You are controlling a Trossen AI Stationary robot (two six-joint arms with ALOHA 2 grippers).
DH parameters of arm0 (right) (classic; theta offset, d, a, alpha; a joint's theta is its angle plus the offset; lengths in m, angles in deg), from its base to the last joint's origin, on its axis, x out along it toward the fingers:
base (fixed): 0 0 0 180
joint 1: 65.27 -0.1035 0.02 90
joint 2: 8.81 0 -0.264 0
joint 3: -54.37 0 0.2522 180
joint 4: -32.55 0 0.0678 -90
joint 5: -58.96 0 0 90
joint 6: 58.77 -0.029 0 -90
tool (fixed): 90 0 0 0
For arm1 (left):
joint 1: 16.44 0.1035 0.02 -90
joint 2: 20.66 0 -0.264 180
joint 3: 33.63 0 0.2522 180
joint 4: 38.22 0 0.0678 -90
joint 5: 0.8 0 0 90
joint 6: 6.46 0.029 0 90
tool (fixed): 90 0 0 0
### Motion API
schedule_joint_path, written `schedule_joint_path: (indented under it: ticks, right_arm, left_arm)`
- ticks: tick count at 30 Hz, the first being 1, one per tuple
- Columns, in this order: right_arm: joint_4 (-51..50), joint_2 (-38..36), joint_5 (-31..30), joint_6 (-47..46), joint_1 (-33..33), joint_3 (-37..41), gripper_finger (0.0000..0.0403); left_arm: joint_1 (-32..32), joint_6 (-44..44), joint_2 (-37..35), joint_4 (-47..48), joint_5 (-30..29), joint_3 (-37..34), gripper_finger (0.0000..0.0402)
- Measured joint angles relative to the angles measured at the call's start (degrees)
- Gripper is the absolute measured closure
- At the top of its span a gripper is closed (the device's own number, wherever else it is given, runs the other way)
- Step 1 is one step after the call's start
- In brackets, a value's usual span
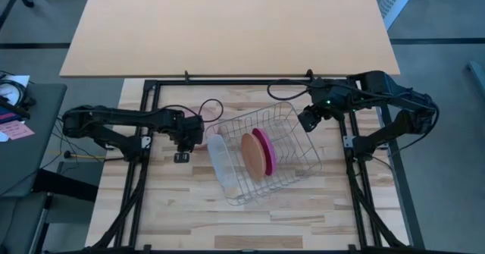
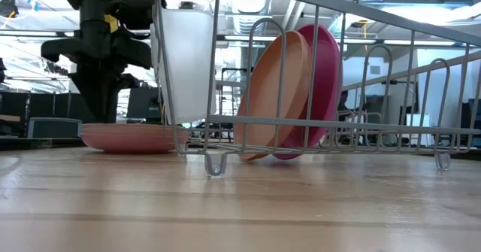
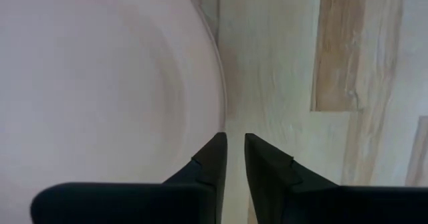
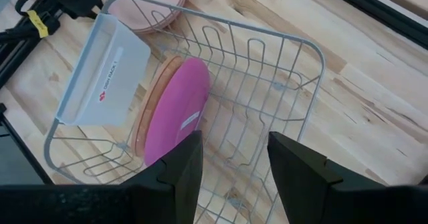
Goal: Sort dishes
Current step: Put the top light orange plate in the dish rack
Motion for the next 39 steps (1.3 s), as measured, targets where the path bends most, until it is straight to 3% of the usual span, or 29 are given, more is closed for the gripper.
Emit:
schedule_joint_path:
  ticks: [3, 7, 17, 28, 39]
  right_arm:
    - [-0.02, 0.0, 0.02, -0.15, 0.0, 0.0, 0.0227]
    - [0.01, 0.0, 0.03, -0.16, 0.0, 0.0, 0.0227]
    - [0.02, 0.0, 0.1, -1.26, 0.0, 0.0, 0.0227]
    - [0.05, 0.0, 0.22, -1.44, -0.11, 0.0, 0.0227]
    - [0.15, 0.0, 0.49, -0.85, 0.01, 0.0, 0.0227]
  left_arm:
    - [0.0, 0.42, -0.02, -0.19, -0.33, 0.33, 0.0356]
    - [0.08, 3.0, -0.02, -1.67, -6.43, -0.9, 0.0349]
    - [0.7, 5.25, -0.02, -2.54, -4.24, -3.56, 0.027]
    - [0.7, 4.25, -0.04, 3.7, -1.97, 1.9, 0.0294]
    - [0.68, 3.76, -0.02, -1.17, 2.43, -2.4, 0.0294]
